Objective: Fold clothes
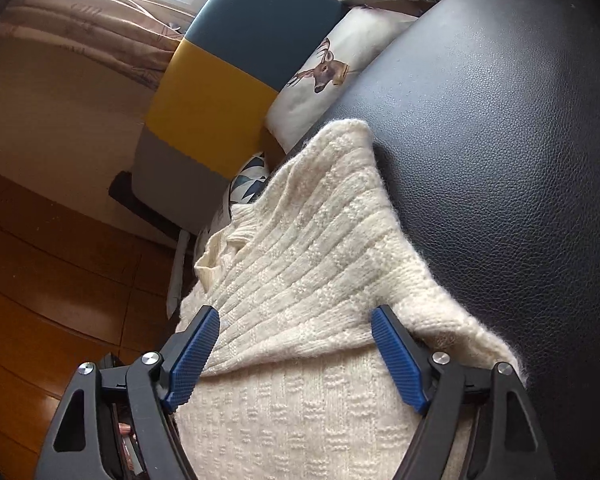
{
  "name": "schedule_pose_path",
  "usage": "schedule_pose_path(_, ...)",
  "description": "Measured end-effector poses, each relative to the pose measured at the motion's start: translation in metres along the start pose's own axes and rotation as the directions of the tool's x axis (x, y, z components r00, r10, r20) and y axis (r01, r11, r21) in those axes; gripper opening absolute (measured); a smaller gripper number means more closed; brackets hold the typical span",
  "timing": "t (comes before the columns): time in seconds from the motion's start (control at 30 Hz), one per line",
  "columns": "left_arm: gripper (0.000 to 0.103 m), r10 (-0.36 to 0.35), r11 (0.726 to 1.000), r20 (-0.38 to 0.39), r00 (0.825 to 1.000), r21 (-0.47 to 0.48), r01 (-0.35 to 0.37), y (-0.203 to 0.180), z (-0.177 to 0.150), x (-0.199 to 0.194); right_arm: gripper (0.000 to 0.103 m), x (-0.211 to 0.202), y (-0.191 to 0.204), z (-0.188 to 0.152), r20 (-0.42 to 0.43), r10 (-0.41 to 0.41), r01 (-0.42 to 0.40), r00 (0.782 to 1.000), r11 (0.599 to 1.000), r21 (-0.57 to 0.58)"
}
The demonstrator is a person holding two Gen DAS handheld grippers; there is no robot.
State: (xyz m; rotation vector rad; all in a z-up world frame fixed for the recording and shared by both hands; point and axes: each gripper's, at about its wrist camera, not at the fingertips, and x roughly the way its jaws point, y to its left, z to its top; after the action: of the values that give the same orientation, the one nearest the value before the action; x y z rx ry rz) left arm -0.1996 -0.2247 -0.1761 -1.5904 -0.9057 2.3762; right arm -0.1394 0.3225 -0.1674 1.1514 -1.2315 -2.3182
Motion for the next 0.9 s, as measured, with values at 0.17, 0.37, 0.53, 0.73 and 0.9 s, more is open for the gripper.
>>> schedule_pose_path(0.17, 0.018, -0.021, 0.998, 0.075, 0.997, 0.069, 0.016, -0.029, -0.003, -0.026, 0.08, -0.015, 0.005, 0.0, 0.041, 0.026, -0.027, 0.999, 1.0, 0.011)
schedule_pose_path(0.37, 0.049, -0.112, 0.921, 0.036, 0.993, 0.379, 0.09, -0.133, -0.022, -0.014, 0.081, -0.015, 0.029, 0.0, 0.06, 0.028, -0.02, 0.998, 0.991, -0.134)
schedule_pose_path(0.53, 0.055, -0.19, 0.754, -0.093, 0.977, 0.624, 0.206, -0.24, -0.043, 0.032, 0.081, 0.003, 0.013, -0.015, 0.01, -0.034, 0.035, 0.999, 0.977, -0.211)
schedule_pose_path(0.73, 0.069, -0.144, 0.598, -0.221, 0.965, 0.757, 0.263, -0.327, -0.05, 0.102, 0.081, -0.003, 0.007, -0.018, 0.024, 0.035, -0.028, 0.999, 0.972, -0.235)
schedule_pose_path(0.9, 0.069, -0.128, 0.415, -0.317, 0.94, 0.844, 0.341, -0.376, -0.064, 0.132, 0.081, -0.007, 0.003, -0.017, 0.029, 0.086, -0.077, 0.996, 0.972, -0.222)
